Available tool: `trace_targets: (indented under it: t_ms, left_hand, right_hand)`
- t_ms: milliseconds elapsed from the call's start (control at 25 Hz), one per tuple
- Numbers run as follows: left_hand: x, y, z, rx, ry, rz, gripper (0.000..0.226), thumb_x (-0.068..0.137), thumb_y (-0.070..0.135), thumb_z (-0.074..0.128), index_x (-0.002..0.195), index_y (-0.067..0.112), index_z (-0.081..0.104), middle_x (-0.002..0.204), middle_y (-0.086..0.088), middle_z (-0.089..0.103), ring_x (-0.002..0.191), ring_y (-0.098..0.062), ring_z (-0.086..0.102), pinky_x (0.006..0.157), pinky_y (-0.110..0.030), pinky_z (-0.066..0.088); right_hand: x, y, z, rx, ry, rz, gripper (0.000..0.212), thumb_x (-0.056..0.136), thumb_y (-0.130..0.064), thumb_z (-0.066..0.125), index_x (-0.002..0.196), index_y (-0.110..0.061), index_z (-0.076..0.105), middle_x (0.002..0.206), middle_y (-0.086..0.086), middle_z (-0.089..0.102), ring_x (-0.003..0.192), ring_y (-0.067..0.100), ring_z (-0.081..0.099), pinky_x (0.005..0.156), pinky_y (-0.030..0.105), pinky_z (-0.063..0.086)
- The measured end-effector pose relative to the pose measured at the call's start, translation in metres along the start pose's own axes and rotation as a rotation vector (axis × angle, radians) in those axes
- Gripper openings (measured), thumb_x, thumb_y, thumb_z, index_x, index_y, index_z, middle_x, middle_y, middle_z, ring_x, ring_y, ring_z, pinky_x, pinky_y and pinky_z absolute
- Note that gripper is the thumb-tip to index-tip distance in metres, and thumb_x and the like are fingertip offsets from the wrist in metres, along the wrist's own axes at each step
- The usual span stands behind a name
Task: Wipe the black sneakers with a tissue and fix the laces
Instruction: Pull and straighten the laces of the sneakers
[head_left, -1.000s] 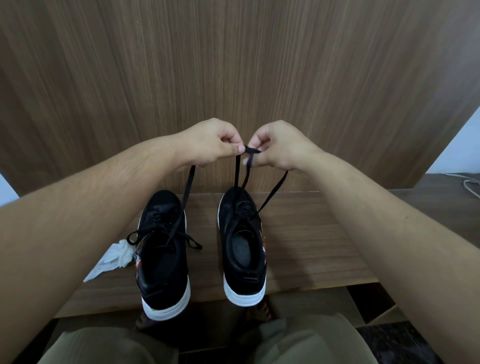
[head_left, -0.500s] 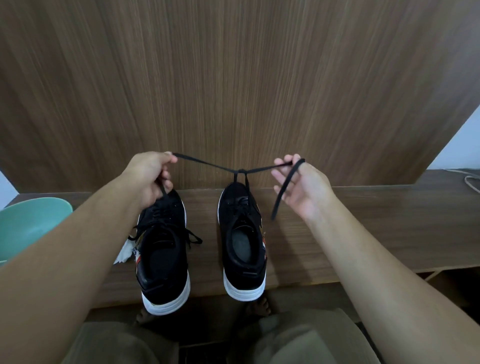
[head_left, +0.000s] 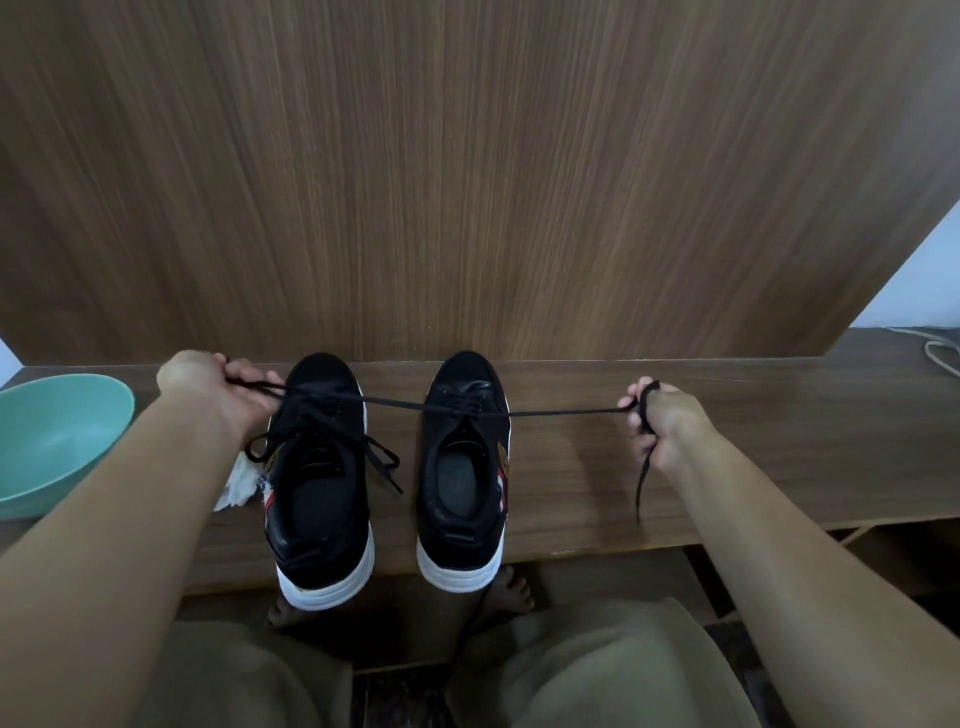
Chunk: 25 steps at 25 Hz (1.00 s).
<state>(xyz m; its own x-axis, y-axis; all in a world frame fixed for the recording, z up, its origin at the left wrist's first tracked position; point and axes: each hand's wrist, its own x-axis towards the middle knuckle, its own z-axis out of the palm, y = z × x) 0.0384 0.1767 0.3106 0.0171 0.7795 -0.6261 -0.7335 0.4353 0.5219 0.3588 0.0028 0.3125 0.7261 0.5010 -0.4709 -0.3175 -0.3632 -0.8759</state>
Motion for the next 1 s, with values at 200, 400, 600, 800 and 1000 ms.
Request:
trace_targets:
  t_ms: [200,400,600,800,1000]
  left_hand:
    - [-0.036,-0.009,0.02,0.56,-0.255,0.295,0.033,0.092,0.029,0.041,0.06,0.023,0.036,0.042,0.008,0.027,0.03,-0.006,0.019,0.036,-0.014,0.018]
    - [-0.077,-0.015,0.042,1.53,-0.747,0.696,0.007,0.086,0.03,0.063,0.089,0.025,0.06,0.087,0.006,0.061,0.075,-0.012,0.056,0.063,-0.028,0.045]
    - [-0.103,-0.038,0.061,1.928,-1.035,0.769,0.046,0.085,0.035,0.063,0.128,0.042,0.049,0.139,0.017,0.045,0.129,-0.004,0.039,0.109,-0.03,0.031]
    - [-0.121,-0.057,0.069,2.044,-1.18,0.758,0.052,0.088,0.028,0.059,0.136,0.04,0.041,0.13,0.017,0.053,0.118,-0.002,0.048,0.103,-0.024,0.035]
    - [-0.123,-0.06,0.067,1.981,-1.265,0.721,0.014,0.087,0.031,0.061,0.1,0.031,0.066,0.086,0.015,0.065,0.082,-0.001,0.059,0.081,-0.026,0.045]
  right_hand:
    - [-0.003,-0.03,-0.008,-0.887,-0.14,-0.406,0.023,0.085,-0.008,0.054,0.073,-0.022,0.067,0.068,-0.006,0.068,0.053,0.004,0.051,0.05,0.018,0.037]
    - [-0.045,-0.093,-0.007,-1.211,-0.411,-0.611,0.033,0.089,0.0,0.043,0.101,-0.018,0.069,0.062,-0.001,0.072,0.044,0.003,0.046,0.044,0.014,0.032]
    - [-0.1,-0.119,0.005,-1.481,-0.83,-0.555,0.044,0.083,-0.011,0.069,0.119,-0.034,0.058,0.085,-0.002,0.076,0.07,0.034,0.058,0.072,0.047,0.048]
    - [-0.128,-0.121,0.02,-1.579,-0.708,-0.609,0.031,0.075,-0.01,0.071,0.094,-0.031,0.058,0.082,0.01,0.075,0.06,0.017,0.046,0.064,0.037,0.035]
    - [-0.151,-0.135,0.008,-1.423,-0.666,-0.738,0.039,0.067,-0.054,0.07,0.101,-0.033,0.067,0.071,-0.009,0.074,0.068,0.025,0.055,0.074,0.034,0.044]
